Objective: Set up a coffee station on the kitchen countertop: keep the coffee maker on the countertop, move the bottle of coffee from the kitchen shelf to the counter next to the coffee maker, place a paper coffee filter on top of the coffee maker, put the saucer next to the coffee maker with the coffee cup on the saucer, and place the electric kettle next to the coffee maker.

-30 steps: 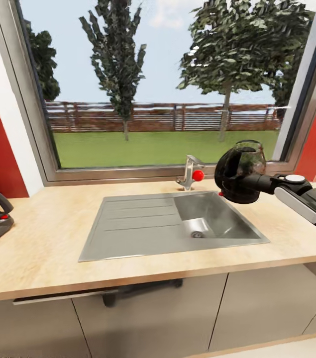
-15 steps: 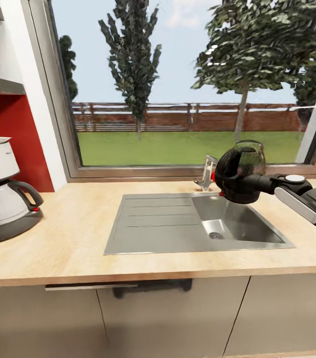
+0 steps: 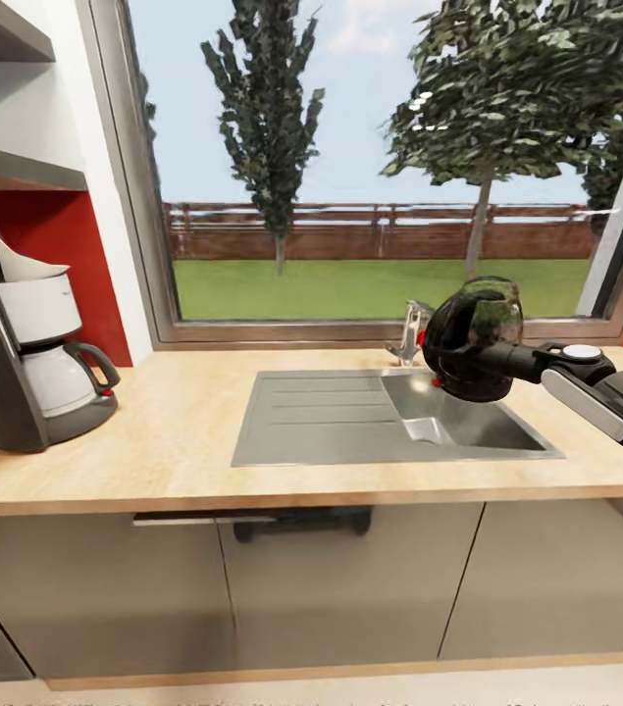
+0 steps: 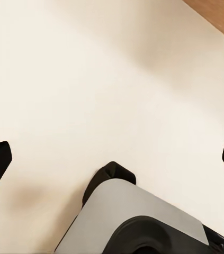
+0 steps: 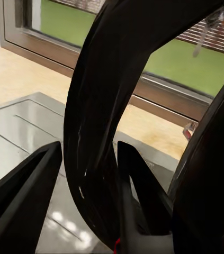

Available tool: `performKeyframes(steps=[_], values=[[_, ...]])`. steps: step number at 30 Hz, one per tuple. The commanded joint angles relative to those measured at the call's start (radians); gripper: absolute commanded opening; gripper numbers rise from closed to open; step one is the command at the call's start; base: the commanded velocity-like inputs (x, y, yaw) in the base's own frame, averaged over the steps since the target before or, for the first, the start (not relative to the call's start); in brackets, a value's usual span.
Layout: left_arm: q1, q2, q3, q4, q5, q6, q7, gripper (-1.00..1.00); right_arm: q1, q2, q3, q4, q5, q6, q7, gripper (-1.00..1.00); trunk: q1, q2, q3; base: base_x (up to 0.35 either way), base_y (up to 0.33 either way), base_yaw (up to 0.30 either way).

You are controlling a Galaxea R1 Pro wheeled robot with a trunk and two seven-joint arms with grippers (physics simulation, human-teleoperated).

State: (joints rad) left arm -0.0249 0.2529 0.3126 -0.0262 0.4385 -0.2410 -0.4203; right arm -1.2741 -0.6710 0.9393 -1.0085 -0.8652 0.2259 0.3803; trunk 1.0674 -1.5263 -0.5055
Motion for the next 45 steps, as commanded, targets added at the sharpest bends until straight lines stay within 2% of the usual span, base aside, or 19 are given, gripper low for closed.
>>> performKeyframes(steps=[1, 10, 20, 40, 45], values=[[-0.001, 0.000, 0.008, 0.002, -0.003, -0.002, -0.005, 1.00, -0.002, -0.001, 0.003, -0.001, -0.012, 0.004, -0.001, -1.00, 0.000, -0.001, -0.001, -0.052, 0.012, 0.027], [-0.001, 0.000, 0.009, 0.002, -0.003, -0.002, -0.005, 1.00, -0.002, -0.001, 0.003, -0.001, -0.012, 0.004, -0.001, -1.00, 0.000, -0.001, -0.001, -0.008, 0.021, 0.216], [-0.001, 0.000, 0.009, 0.002, -0.003, -0.002, -0.005, 1.00, -0.002, -0.001, 0.004, 0.001, -0.012, 0.004, -0.001, -1.00, 0.000, -0.001, -0.001, 0.008, 0.277, 0.029], [-0.001, 0.000, 0.010, 0.002, -0.003, -0.002, -0.005, 1.00, -0.002, 0.001, 0.004, -0.001, -0.012, 0.004, -0.001, -1.00, 0.000, -0.001, -0.001, 0.191, 0.274, 0.002], [-0.001, 0.000, 0.010, 0.002, -0.003, -0.002, -0.005, 1.00, -0.002, 0.001, 0.004, -0.001, -0.012, 0.004, -0.001, -1.00, 0.000, -0.001, -0.001, 0.109, 0.146, 0.165]])
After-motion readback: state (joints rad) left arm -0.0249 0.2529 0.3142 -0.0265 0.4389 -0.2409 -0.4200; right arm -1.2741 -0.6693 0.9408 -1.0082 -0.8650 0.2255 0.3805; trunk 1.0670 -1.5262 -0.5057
